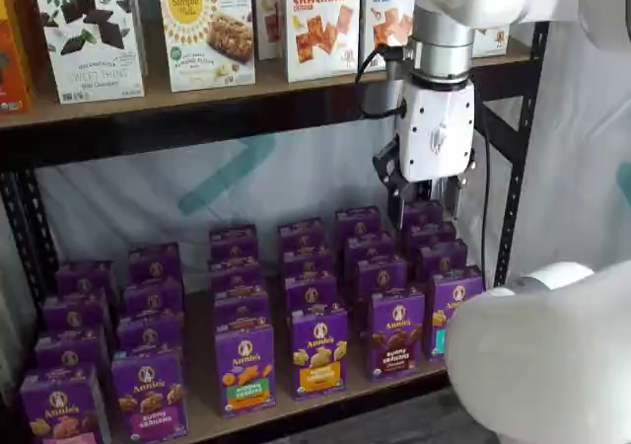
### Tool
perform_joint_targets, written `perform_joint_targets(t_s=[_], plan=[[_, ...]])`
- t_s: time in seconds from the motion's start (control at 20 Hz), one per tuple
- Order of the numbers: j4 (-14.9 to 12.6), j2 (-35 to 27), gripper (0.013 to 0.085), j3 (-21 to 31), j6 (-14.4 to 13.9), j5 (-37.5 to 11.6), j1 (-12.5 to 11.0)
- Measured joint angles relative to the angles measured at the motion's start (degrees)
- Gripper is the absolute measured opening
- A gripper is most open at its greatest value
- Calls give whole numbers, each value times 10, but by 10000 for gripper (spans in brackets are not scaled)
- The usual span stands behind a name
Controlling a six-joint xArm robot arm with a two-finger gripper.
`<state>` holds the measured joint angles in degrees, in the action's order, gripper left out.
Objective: Pick up the purple box with a brown patch in the center, on the bottom shelf, the fifth box from the left
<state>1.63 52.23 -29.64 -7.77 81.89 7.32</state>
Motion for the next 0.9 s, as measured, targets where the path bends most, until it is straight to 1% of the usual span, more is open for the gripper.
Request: perform_joint_targets(t_s=[0.1,0.25,0.6,0.9], plan=[[20,-9,850,-7,13,13,-11],[30,-7,850,-5,19,11,-16],[25,-14,850,3,17,1,-14],[5,-20,850,34,6,-44,-4]])
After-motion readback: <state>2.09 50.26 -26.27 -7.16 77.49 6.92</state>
